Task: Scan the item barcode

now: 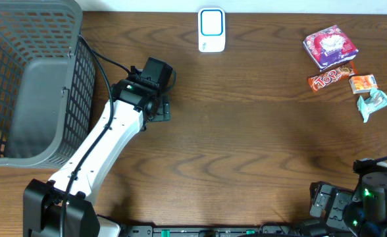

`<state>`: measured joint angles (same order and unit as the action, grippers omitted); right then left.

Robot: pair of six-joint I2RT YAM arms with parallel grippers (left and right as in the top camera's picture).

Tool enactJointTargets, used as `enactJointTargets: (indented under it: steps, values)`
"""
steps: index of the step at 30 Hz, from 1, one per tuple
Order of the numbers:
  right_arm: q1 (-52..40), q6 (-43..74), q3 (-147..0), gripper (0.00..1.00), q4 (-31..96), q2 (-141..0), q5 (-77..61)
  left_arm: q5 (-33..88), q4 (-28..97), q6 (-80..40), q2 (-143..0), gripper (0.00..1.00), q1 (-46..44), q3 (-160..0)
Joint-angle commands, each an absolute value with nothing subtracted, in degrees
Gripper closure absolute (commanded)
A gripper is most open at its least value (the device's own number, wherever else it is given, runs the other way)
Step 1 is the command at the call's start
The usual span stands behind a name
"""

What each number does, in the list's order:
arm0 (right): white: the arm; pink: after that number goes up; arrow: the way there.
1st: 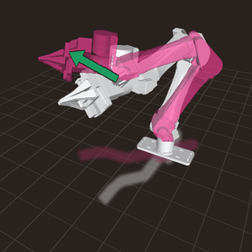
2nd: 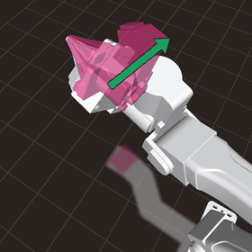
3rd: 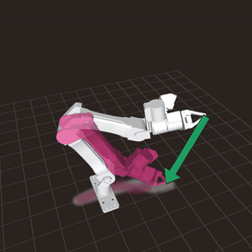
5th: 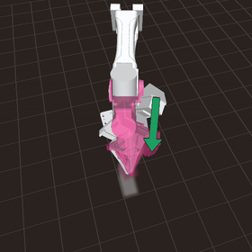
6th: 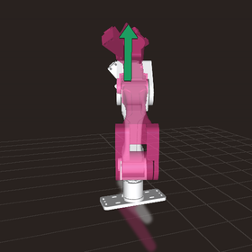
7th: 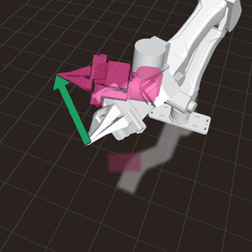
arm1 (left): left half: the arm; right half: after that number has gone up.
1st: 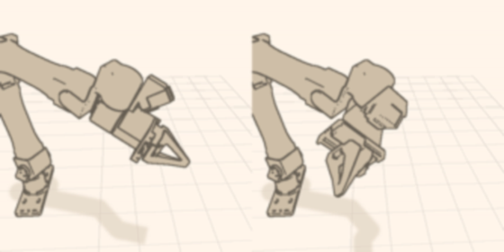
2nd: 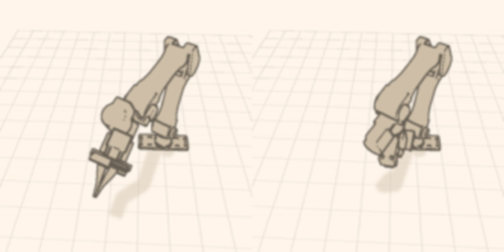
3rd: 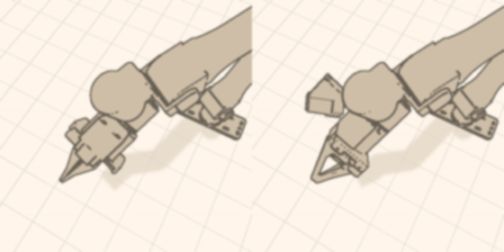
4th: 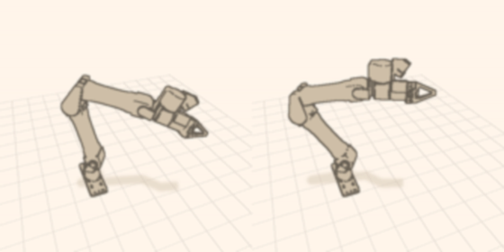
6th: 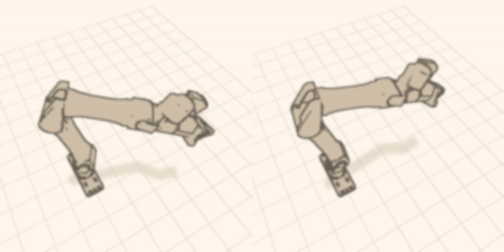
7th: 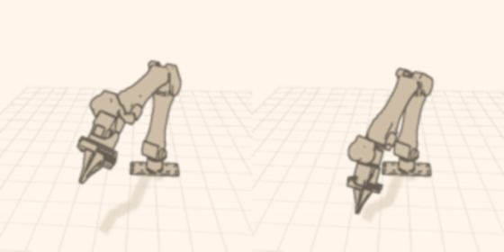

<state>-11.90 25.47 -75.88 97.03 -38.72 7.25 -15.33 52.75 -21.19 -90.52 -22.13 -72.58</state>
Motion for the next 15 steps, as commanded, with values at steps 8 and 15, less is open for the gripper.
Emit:
enactJointTargets:
  steps: [8,15]
  values:
    - [-12.3,25.4,-75.3,0.01,91.1,-36.1,9.5,-15.9,53.1,-21.7,-90.1,0.02,-21.9,-73.0]
    - [-9.7,10.5,-65.5,0.01,72.2,-26.9,4.7,-15.9,53.1,-21.7,-90.1,0.02,-21.9,-73.0]
